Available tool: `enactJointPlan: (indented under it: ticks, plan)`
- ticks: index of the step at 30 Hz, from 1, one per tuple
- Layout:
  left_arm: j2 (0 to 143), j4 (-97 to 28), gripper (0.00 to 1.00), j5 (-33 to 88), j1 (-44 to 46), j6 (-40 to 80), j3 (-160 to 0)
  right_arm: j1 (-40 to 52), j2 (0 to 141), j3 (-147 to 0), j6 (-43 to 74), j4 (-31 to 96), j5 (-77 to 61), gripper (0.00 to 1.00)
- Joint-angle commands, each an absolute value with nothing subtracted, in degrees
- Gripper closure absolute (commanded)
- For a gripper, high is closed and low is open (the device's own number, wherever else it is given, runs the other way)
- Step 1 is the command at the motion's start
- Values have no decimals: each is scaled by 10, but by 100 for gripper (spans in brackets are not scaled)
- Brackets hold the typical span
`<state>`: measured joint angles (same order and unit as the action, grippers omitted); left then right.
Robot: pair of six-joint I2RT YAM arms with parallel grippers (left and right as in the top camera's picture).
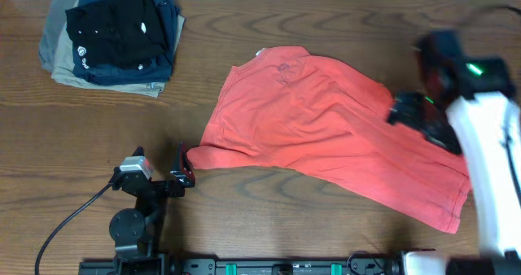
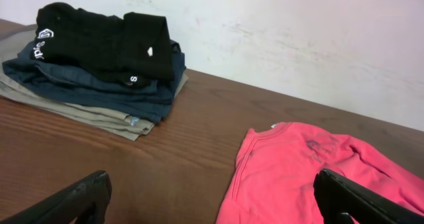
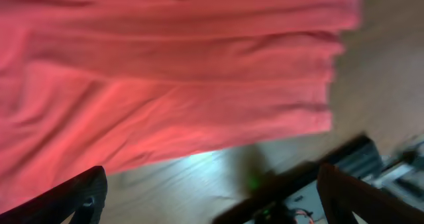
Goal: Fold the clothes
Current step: 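Regrasp the t-shirt's right hem corner with the right gripper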
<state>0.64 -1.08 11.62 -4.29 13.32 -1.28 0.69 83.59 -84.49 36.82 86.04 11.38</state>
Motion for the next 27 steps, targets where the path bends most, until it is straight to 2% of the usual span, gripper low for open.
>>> enactJointPlan:
  ticks: [1,9,18,27]
  plan:
    - [3,-29,2,124,-45,132,-2,-59,805,-762,379,836,104,1]
    - [3,-29,2,124,-45,132,-2,-225,778,-632,344,791,40,1]
    - [3,-29,2,124,-45,132,-2,-314,777,-596,353,780,41,1]
    - [3,-29,2,124,-45,132,-2,-442,775,-570,368,725,32,1]
